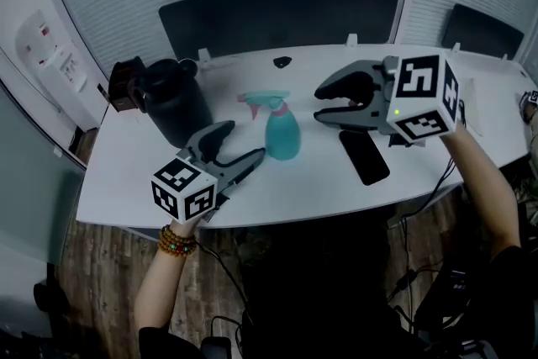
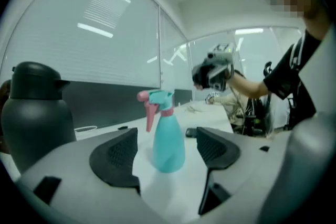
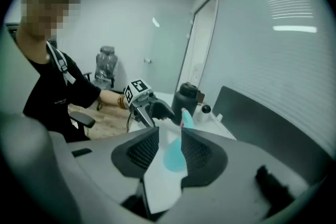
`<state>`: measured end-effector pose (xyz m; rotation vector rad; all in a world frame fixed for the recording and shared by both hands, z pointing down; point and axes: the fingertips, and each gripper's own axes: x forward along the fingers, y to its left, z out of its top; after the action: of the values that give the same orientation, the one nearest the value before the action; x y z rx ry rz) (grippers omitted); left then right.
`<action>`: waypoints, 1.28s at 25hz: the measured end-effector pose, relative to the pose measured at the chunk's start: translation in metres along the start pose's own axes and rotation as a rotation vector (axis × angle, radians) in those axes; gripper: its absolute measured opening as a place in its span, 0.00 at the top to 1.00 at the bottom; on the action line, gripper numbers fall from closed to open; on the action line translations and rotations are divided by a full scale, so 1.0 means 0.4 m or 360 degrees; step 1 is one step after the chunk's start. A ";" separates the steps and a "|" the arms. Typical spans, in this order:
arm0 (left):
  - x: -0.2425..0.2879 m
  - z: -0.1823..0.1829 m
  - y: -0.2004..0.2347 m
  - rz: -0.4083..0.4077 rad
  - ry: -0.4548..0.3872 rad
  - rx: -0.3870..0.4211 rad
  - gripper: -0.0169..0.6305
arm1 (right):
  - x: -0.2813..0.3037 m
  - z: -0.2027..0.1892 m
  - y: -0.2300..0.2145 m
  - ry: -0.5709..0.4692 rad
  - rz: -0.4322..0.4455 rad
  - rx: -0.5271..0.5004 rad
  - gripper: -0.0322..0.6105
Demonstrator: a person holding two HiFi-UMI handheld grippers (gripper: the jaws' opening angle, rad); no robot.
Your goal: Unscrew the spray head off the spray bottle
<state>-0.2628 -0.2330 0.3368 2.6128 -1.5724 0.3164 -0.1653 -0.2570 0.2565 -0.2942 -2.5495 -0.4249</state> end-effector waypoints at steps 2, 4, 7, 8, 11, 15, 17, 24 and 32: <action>-0.037 0.055 -0.052 -0.0031 -0.0173 -0.0013 0.44 | -0.019 0.006 0.065 -0.0275 -0.0018 0.0042 0.74; -0.066 0.095 -0.116 -0.0041 -0.0323 0.0132 0.44 | -0.034 0.000 0.118 -0.0497 -0.0085 -0.0011 0.75; -0.074 0.105 -0.214 -0.0005 -0.0442 0.0685 0.44 | -0.050 -0.027 0.160 -0.0739 -0.0340 -0.0260 0.75; -0.067 0.091 -0.238 0.0015 -0.0413 0.0863 0.45 | -0.053 -0.042 0.159 -0.0771 -0.0446 -0.0328 0.78; -0.044 0.099 -0.288 0.0022 -0.0427 0.1067 0.56 | -0.075 -0.059 0.149 -0.0853 -0.0660 -0.0425 0.84; -0.050 0.139 -0.302 0.0092 -0.0533 0.1018 0.68 | -0.102 -0.030 0.145 -0.0958 -0.0815 -0.0439 0.87; -0.063 0.161 -0.311 0.0155 -0.0647 0.0954 0.80 | -0.111 -0.024 0.163 -0.0984 -0.0881 -0.0461 0.89; -0.134 0.165 -0.379 0.0254 -0.0836 0.0839 0.97 | -0.175 -0.045 0.275 -0.1115 -0.1079 -0.0405 0.95; -0.199 0.127 -0.535 0.0270 -0.0906 0.0791 0.96 | -0.193 -0.111 0.434 -0.1073 -0.0971 -0.0180 0.95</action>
<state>-0.1035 -0.0719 0.2789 3.1446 -2.1281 -0.0541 -0.0298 -0.1213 0.2926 0.3909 -3.2625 -0.8033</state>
